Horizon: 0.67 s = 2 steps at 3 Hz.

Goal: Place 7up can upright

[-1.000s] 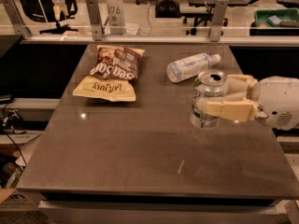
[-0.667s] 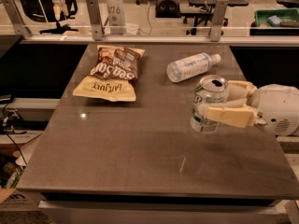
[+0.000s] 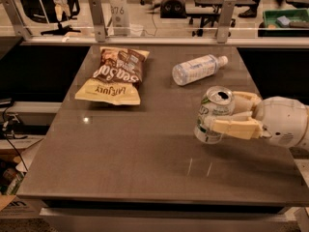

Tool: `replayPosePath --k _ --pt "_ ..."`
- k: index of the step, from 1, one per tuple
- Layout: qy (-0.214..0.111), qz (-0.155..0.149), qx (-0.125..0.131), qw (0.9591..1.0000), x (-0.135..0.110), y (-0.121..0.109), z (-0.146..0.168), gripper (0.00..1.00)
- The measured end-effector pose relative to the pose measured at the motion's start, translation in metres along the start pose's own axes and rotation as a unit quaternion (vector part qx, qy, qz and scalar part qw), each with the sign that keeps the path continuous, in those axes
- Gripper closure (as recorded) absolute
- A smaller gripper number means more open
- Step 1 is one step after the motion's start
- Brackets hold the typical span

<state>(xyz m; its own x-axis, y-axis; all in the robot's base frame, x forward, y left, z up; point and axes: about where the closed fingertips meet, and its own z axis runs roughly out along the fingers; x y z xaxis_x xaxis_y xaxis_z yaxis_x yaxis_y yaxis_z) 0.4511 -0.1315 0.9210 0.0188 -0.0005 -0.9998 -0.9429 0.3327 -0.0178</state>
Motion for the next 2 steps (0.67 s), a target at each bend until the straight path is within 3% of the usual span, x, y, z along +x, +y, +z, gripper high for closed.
replayPosePath --k 2 --pt "0.002 -0.001 -0.017 0.9999 0.0172 -0.0011 0.0016 1.00"
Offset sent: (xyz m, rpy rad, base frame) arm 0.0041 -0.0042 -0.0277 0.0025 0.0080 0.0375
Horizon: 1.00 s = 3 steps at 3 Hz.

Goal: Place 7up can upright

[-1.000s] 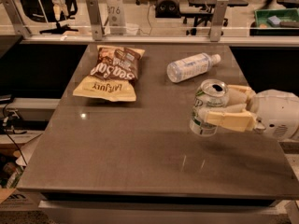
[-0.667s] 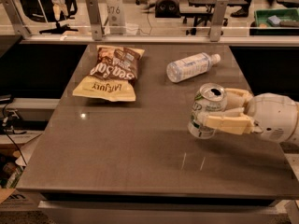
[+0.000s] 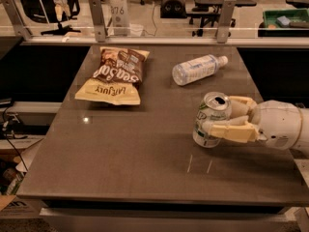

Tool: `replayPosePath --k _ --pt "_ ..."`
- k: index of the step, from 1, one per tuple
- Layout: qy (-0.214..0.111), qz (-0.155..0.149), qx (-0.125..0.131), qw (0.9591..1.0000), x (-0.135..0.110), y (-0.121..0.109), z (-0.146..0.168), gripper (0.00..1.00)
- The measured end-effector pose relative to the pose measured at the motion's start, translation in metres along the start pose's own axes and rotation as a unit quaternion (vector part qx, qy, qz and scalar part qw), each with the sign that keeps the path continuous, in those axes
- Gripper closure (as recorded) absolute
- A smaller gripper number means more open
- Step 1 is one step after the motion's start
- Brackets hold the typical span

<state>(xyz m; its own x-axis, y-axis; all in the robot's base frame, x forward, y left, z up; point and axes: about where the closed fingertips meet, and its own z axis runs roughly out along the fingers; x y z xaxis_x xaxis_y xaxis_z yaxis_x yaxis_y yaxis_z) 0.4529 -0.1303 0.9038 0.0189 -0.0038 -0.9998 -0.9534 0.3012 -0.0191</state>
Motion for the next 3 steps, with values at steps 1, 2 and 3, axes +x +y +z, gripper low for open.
replayPosePath --k 1,2,3 --pt "-0.006 0.002 -0.007 1.0000 0.0059 -0.0021 -0.0003 0.83" --pt "-0.011 0.005 -0.014 0.9998 0.0101 -0.0033 0.0000 0.61" --pt "-0.015 0.010 -0.022 0.9996 0.0134 -0.0041 0.0005 0.37"
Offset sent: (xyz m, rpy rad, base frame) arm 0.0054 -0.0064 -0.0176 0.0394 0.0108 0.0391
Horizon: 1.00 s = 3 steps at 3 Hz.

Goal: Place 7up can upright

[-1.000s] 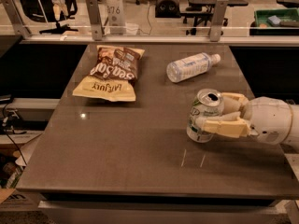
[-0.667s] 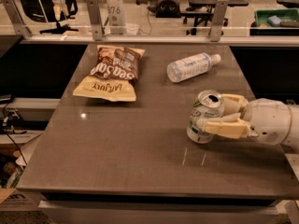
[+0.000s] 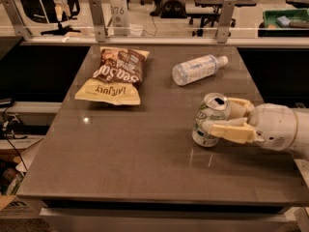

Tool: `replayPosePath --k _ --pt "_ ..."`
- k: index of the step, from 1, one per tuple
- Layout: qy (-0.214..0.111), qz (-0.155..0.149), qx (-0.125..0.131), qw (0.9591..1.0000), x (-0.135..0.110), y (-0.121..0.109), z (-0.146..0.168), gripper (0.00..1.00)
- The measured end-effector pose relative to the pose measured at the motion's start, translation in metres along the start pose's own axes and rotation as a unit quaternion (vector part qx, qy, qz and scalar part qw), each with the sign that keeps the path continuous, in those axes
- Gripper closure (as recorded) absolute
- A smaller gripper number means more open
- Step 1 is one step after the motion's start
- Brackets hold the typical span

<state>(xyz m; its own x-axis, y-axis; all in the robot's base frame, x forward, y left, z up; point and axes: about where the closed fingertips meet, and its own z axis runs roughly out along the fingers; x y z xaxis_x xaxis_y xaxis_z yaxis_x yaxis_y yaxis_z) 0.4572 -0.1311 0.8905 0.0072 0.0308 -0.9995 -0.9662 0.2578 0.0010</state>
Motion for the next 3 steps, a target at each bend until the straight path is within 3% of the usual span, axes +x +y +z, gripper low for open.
replayPosePath --k 1,2,3 --pt "0.000 -0.001 -0.002 1.0000 -0.0008 0.0007 0.0022 0.14" --pt "0.000 -0.001 -0.004 1.0000 -0.0015 0.0015 0.0044 0.00" --pt "0.000 -0.001 -0.004 1.0000 -0.0015 0.0015 0.0045 0.00"
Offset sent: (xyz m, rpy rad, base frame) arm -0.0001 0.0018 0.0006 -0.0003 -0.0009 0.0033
